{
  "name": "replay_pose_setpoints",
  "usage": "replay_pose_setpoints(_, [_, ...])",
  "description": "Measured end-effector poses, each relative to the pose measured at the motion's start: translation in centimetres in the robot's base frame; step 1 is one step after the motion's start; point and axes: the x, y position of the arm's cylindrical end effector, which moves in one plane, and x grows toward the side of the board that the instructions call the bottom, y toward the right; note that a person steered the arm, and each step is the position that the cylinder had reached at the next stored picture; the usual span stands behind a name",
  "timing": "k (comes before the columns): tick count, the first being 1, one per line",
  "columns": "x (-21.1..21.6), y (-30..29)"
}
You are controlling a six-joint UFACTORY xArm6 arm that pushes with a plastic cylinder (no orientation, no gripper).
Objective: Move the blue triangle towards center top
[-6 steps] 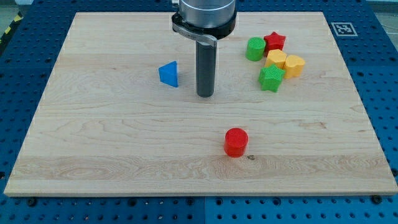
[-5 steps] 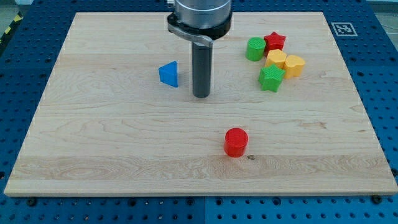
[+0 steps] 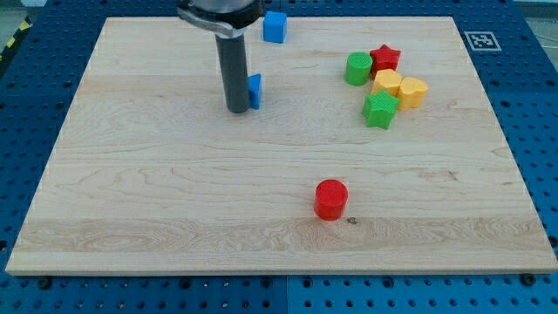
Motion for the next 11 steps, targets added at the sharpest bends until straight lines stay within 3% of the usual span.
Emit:
replay_pose_setpoints(2, [-4.8,1.5])
replay_pose_setpoints(7, [-4.0,6.2])
replay_pose_setpoints(11, [-8.4,6.9])
